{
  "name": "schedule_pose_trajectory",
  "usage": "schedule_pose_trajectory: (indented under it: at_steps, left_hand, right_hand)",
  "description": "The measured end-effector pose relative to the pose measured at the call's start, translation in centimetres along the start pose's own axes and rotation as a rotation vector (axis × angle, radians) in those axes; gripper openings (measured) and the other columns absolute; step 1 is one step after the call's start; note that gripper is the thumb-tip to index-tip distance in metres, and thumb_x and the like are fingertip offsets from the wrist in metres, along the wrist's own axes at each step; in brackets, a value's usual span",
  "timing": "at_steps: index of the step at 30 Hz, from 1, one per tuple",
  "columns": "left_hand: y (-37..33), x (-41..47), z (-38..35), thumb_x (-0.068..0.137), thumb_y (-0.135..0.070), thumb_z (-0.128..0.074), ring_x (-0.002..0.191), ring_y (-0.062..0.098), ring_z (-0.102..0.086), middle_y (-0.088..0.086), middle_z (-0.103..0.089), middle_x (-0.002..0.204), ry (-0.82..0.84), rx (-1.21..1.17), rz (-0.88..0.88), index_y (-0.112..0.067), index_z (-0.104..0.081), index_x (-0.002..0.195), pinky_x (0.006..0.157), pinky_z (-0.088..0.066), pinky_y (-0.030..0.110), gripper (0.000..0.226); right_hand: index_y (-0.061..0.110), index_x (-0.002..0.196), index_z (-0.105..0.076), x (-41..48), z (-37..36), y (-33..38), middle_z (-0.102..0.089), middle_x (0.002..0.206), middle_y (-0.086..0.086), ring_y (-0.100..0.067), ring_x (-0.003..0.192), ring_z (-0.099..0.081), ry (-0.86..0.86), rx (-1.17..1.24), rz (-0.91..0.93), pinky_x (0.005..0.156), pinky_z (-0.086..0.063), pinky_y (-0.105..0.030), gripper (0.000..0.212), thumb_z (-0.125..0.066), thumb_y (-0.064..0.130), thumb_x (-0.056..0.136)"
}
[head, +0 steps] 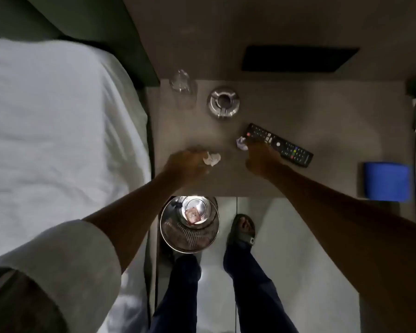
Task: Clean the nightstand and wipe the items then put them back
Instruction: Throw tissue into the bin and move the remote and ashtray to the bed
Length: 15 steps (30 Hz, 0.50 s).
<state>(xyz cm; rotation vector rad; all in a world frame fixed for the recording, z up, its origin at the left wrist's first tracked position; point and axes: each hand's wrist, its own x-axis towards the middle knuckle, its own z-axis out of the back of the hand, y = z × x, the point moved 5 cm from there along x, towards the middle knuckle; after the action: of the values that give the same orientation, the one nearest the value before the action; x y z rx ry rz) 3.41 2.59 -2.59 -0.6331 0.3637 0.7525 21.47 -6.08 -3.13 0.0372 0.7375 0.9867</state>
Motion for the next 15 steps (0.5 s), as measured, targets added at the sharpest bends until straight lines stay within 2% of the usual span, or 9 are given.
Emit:
schedule_pose_trajectory:
  at_steps: [2,4,8,12,15]
  left_hand:
    - [0.4,2.5,-1.9,0.086,-0.041,-0.064,0.126,0.03,-0.052,0.006,-0.047,0.143,-0.018,-0.029,0.034,-0.027,-0.051,0.136,0.104,-0.043,0.04,0.054]
    - [0.4,3.8,-3.7,0.087,-0.038,-0.065,0.127,0.032,-0.051,0.009,-0.046,0.143,0.03,-0.073,0.048,-0.026,-0.054,0.134,0.106,-0.042,0.04,0.05]
    - [0.5,3.3,-8.1,0.089,-0.018,-0.064,0.107,0.035,-0.061,0.02,-0.054,0.125,0.027,-0.174,-0.064,-0.013,-0.07,0.115,0.093,-0.048,0.037,0.027]
    - [1.3,-0.8,-10.5,0.092,-0.015,-0.058,0.101,0.029,-0.063,0.013,-0.057,0.123,0.025,-0.168,-0.063,-0.011,-0.069,0.114,0.086,-0.047,0.032,0.025]
    - [2.4,-4.4,-11.7,0.091,-0.018,-0.059,0.096,0.028,-0.065,0.008,-0.061,0.119,-0.068,-0.143,-0.025,-0.014,-0.067,0.112,0.08,-0.049,0.034,0.023]
  right_hand:
    - [0.023,0.137,-0.041,1.9,-1.5,-0.6,-0.044,0.144,-0.012,-0.039,0.122,-0.051,-0.008,-0.031,-0.004,0.095,-0.047,-0.048,0.059,-0.054,0.002,0.083]
    - [0.02,0.137,-0.042,2.8,-2.8,-1.0,-0.037,0.147,-0.013,-0.041,0.124,-0.046,-0.013,-0.056,0.013,0.097,-0.046,-0.051,0.058,-0.054,0.001,0.083]
    - [0.015,0.128,-0.048,2.8,-6.1,-1.6,-0.047,0.131,-0.016,-0.038,0.115,-0.051,-0.038,-0.134,0.059,0.087,-0.049,-0.049,0.045,-0.056,0.005,0.085]
    - [0.015,0.123,-0.05,-0.3,-8.7,-0.9,-0.05,0.12,-0.016,-0.036,0.103,-0.055,-0.035,-0.137,0.072,0.08,-0.052,-0.047,0.038,-0.058,0.012,0.086]
    - [0.014,0.125,-0.048,-3.8,-11.7,0.4,-0.052,0.121,-0.015,-0.032,0.099,-0.058,0.002,-0.088,0.124,0.077,-0.055,-0.046,0.041,-0.059,0.017,0.086]
